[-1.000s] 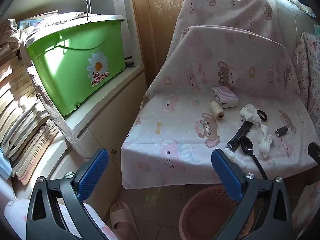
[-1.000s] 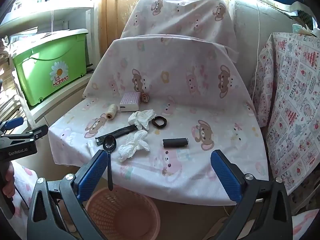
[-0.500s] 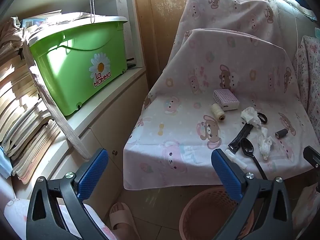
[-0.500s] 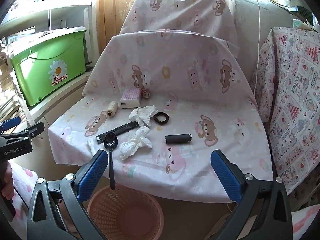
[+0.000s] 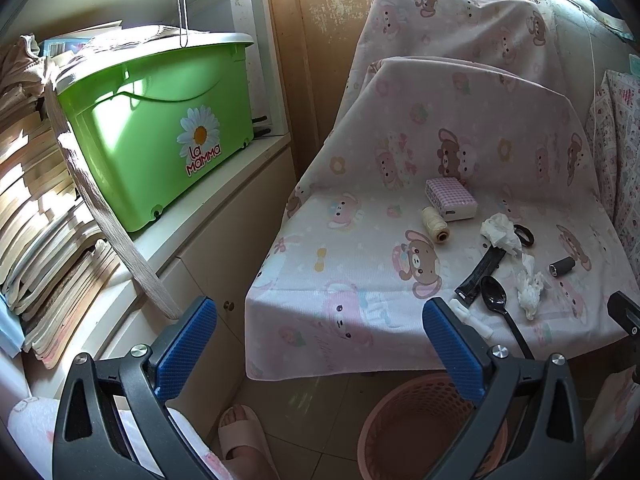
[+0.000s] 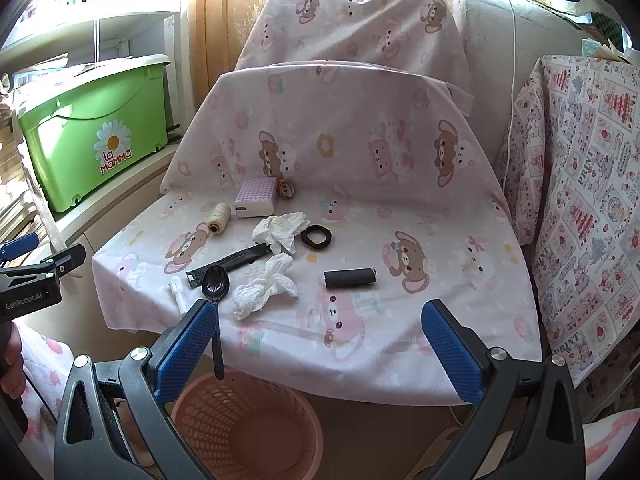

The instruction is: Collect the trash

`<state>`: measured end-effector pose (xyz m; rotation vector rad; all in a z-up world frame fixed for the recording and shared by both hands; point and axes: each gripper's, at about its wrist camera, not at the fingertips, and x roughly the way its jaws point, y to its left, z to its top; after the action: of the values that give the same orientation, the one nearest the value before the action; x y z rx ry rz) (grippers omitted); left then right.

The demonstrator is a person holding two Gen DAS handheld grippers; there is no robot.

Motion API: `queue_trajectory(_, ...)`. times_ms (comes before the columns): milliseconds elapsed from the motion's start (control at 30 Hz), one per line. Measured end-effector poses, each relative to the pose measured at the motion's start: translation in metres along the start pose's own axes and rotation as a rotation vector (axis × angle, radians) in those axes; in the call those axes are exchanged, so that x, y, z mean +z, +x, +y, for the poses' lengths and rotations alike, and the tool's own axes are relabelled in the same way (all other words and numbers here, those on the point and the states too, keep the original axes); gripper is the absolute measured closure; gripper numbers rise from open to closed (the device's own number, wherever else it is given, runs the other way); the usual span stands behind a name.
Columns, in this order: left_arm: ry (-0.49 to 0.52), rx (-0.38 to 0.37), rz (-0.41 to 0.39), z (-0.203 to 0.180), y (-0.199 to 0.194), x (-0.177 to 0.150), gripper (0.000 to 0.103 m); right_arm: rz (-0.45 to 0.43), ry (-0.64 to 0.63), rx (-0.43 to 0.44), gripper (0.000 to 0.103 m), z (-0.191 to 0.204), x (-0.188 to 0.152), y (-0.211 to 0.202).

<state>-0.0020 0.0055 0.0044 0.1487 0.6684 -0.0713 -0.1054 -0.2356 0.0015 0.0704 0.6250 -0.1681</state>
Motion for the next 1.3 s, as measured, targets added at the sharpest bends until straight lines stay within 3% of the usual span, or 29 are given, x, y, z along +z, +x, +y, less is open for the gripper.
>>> queue_trajectory(1300,-0.004,0.000,-0.001,0.0009,-0.0002,-0.0004,0.001,-0.002,-0.007,0.000,0.000,0.0024,0.0011,-0.0032)
